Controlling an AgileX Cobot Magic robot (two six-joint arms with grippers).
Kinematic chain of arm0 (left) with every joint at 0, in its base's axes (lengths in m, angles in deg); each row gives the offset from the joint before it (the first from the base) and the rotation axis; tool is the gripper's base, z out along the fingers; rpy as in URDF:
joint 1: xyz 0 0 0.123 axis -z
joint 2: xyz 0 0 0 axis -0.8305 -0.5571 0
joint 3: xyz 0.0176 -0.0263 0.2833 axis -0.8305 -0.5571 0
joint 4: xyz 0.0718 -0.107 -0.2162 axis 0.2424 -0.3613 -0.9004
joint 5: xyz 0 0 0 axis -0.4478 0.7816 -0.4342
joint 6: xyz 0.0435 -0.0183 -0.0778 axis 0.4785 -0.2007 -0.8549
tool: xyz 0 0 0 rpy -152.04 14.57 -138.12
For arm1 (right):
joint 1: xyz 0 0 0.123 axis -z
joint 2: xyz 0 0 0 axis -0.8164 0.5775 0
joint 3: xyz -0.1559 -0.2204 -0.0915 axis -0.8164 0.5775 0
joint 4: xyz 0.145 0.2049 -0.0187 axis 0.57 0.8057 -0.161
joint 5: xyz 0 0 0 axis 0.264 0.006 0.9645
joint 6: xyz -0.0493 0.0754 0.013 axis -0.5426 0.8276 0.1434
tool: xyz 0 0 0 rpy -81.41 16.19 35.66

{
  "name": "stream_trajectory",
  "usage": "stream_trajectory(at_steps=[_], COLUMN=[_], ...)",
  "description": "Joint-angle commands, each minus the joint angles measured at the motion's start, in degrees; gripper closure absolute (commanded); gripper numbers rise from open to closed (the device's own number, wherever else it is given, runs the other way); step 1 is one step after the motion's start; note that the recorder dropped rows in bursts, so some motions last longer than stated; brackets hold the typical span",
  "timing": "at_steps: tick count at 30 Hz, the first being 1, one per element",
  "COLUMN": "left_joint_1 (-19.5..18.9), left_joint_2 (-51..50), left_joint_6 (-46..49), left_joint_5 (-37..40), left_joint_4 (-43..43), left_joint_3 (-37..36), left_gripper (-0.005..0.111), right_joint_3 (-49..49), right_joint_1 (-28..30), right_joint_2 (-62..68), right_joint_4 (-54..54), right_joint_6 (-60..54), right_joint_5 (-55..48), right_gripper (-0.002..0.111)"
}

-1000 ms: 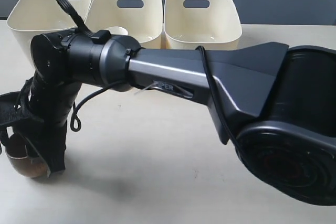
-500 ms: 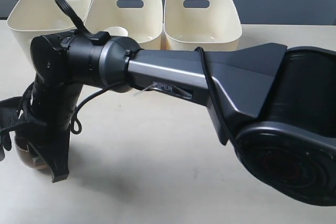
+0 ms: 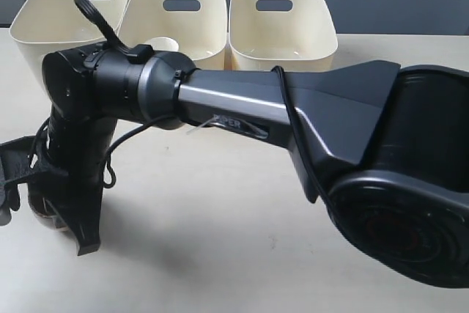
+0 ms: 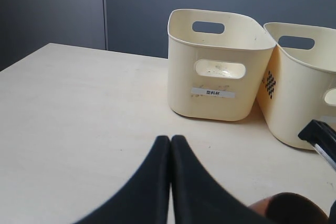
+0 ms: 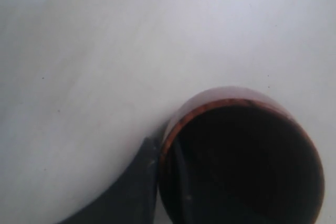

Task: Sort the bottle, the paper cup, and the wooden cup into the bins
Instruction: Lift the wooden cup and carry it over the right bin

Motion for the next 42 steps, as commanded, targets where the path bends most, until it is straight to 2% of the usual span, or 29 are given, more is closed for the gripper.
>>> stream_trajectory(at_steps=[1, 11, 21, 32, 42], left_joint_1=[0.2, 0.2, 0.2, 0.2, 0.2], left_joint_2=[0.3, 0.3, 0.3, 0.3, 0.3], left_joint_6=[-0.1, -0.1, -0.1, -0.1, -0.1], left_joint_5=[-0.3, -0.3, -0.3, -0.3, -0.3], left_joint_4=[0.2, 0.2, 0.2, 0.2, 0.2], left_joint_3=[0.2, 0.2, 0.2, 0.2, 0.2], left_gripper=[0.107, 0.107, 0.107, 0.107, 0.107], right_joint_3=[0.1, 0.1, 0.1, 0.1, 0.1], right_joint_1=[0.1, 1.6, 11.3, 19.4, 20.1], right_joint_2=[-2.7, -13.9, -24.4, -26.5, -26.5], right_joint_4=[-3.0, -8.8, -9.7, -9.7, -12.1], right_joint_6=[1.8, 7.8, 16.1, 20.5, 23.4], right_joint_5=[-0.2, 0.4, 0.8, -1.5, -1.7], right_gripper=[0.108, 0.108, 0.108, 0.109, 0.109])
